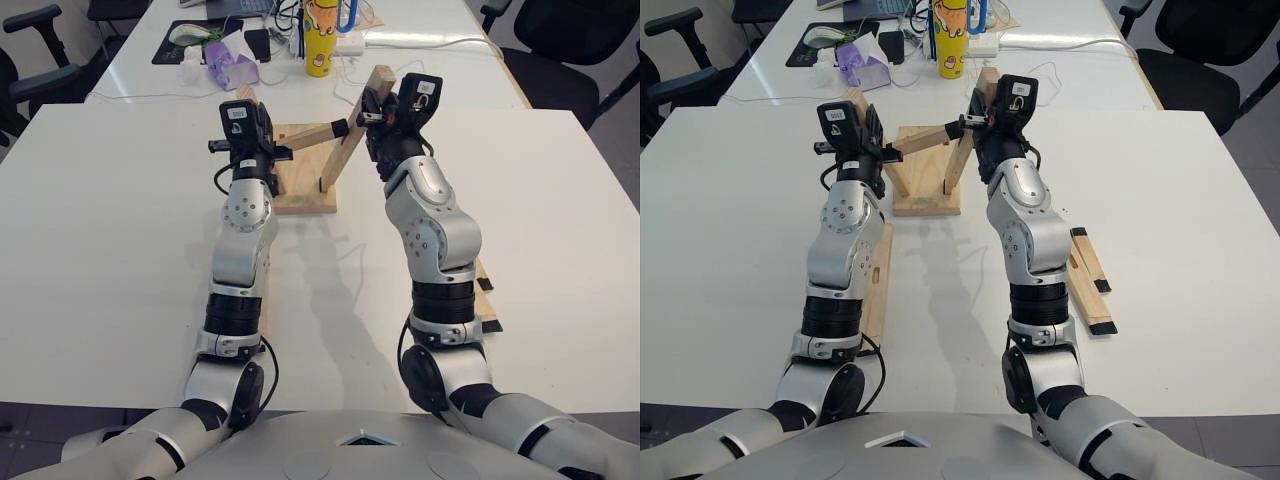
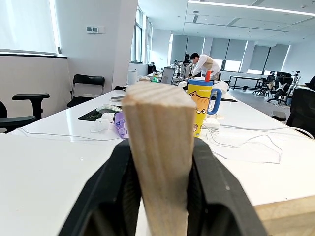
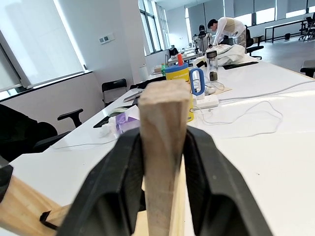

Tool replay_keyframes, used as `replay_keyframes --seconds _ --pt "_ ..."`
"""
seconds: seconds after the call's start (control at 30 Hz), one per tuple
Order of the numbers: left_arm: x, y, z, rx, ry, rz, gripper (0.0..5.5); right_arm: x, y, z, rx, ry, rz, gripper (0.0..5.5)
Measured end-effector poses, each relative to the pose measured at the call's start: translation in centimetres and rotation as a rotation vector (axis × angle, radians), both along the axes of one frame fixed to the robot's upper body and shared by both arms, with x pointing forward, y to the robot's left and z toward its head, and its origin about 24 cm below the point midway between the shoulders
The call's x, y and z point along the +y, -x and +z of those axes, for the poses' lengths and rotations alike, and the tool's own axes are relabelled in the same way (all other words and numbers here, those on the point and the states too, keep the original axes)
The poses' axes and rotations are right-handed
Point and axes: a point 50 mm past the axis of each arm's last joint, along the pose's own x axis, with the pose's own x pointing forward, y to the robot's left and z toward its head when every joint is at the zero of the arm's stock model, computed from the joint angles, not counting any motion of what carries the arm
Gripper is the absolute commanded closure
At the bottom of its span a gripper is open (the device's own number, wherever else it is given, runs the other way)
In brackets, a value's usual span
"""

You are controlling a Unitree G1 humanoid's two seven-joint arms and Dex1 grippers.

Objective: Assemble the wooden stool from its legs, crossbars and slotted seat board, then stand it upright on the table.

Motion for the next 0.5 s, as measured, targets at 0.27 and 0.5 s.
replay_keyframes --seconds 0.27,0.5 --pt "0.2 0.0 -0.1 0.004 0.020 0.002 4.46 0.0 -0.2 0.0 0.023 -0.028 0.010 4.46" --pt "0.6 0.0 -0.2 0.005 0.042 0.016 4.46 -1.6 -0.4 -0.6 0.112 -0.169 -0.047 4.47"
